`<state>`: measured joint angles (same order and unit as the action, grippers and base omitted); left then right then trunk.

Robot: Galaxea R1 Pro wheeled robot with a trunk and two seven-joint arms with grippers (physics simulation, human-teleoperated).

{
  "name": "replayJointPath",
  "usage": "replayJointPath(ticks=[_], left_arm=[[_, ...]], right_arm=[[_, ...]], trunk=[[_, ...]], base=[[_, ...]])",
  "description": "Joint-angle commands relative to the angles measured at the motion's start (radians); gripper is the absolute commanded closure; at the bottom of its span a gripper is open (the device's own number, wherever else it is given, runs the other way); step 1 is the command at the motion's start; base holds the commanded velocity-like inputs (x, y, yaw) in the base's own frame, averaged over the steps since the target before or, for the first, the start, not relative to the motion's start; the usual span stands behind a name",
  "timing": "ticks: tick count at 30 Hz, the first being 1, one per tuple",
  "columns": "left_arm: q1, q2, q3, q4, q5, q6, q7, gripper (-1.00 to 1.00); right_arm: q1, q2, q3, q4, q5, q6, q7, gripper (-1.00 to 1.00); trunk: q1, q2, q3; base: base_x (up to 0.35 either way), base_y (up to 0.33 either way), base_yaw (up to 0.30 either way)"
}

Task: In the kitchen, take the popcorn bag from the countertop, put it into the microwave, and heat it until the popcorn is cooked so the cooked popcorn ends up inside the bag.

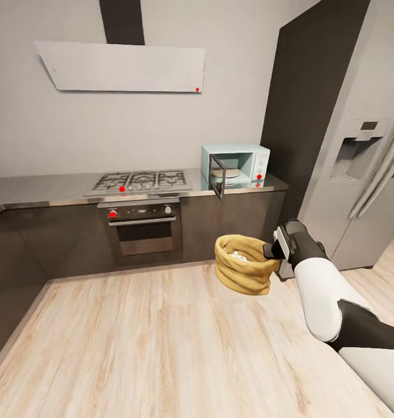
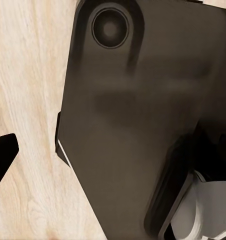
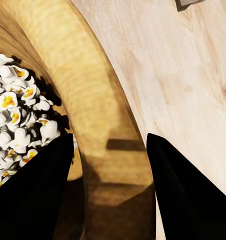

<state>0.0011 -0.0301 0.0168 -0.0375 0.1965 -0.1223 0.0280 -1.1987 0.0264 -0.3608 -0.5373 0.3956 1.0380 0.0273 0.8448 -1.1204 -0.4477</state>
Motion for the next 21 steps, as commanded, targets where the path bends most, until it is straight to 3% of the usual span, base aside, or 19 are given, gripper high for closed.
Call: replayJointPath(ticks=[1, 7, 21], left_arm=[[0.000, 0.000, 0.001, -0.001, 0.004, -0.002, 0.002, -1.00], [0.000, 0.001, -0.001, 0.000, 0.006, 0.002, 0.001, -1.00], [0.000, 0.001, -0.004, 0.001, 0.007, 0.006, 0.001, -1.00]], right_arm=[[-0.001, 0.001, -0.007, -0.001, 0.006, 0.002, 0.003, 1.00], [-0.001, 0.001, -0.009, -0.001, 0.006, 0.003, 0.005, 1.00], [-0.001, 0.001, -0.007, -0.001, 0.009, 0.002, 0.003, 1.00]], trunk=[[0.000, -0.001, -0.001], [0.000, -0.001, -0.001], [0.000, -0.001, -0.001]], base=[[0.000, 0.000, 0.000], [0.053, -0.038, 0.000], [0.233, -0.181, 0.000]])
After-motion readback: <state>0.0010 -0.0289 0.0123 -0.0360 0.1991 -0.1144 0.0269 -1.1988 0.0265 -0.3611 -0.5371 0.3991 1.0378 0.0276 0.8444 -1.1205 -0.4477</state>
